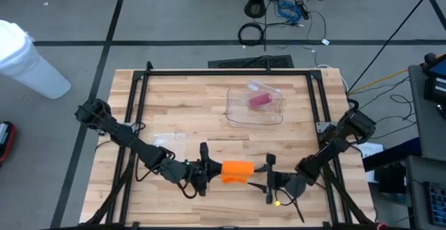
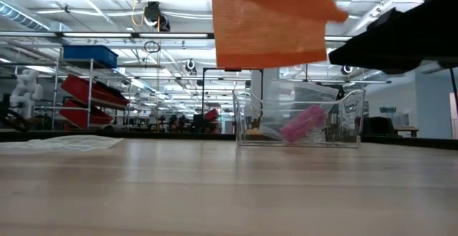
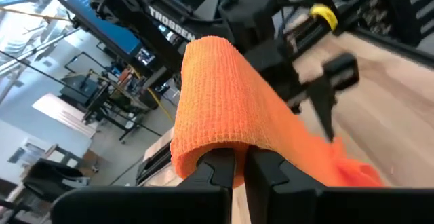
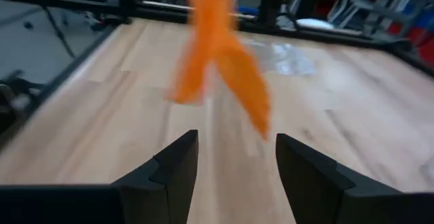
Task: Roll bandage
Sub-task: Roll the orange bandage
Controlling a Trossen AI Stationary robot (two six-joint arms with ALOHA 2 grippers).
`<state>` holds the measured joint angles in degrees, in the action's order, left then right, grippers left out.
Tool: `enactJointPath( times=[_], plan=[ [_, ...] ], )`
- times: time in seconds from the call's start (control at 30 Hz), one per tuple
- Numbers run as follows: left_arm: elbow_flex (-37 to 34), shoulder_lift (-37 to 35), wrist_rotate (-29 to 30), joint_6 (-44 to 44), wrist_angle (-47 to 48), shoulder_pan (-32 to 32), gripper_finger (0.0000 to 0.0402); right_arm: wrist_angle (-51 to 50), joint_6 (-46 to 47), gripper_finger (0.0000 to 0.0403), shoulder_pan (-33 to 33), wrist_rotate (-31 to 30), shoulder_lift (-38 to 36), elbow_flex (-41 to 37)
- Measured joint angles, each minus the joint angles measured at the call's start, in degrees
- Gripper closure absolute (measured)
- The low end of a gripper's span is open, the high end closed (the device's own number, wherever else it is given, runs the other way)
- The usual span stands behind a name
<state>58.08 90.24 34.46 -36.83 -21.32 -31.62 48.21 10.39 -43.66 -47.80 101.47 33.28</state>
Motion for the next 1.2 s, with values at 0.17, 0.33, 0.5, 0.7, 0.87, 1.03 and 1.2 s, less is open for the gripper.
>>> enactJointPath(
  times=[0.17,0.33,0.5,0.7,0.87,1.03,1.2],
  plan=[
    [0.8,0.0,0.1,0.6,1.7,-0.7,0.0388,1.4,-6.7,0.022,2.3,-0.3,0.0,0.0],
    [0.9,0.0,0.1,0.9,1.3,-0.8,0.0388,4.4,-9.7,0.0225,3.7,4.0,0.0,0.0],
    [0.9,0.0,0.1,2.1,1.4,-0.6,0.0388,8.3,-12.8,0.0271,4.7,12.3,0.0,0.1],
    [0.9,0.0,0.1,2.1,1.3,-0.6,0.0388,8.1,-14.1,0.0353,6.3,13.7,0.0,0.9],
    [1.5,0.0,0.8,3.6,1.3,-0.9,0.0388,6.7,-10.9,0.04,6.7,13.5,0.0,1.1],
    [3.6,-0.1,6.0,3.6,1.3,-2.7,0.0388,-3.2,0.8,0.0403,7.0,11.2,0.0,1.1],
    [5.2,-0.1,6.7,3.3,1.3,-4.2,0.0388,-10.5,10.5,0.0403,7.0,9.9,0.0,1.0]
  ],
)
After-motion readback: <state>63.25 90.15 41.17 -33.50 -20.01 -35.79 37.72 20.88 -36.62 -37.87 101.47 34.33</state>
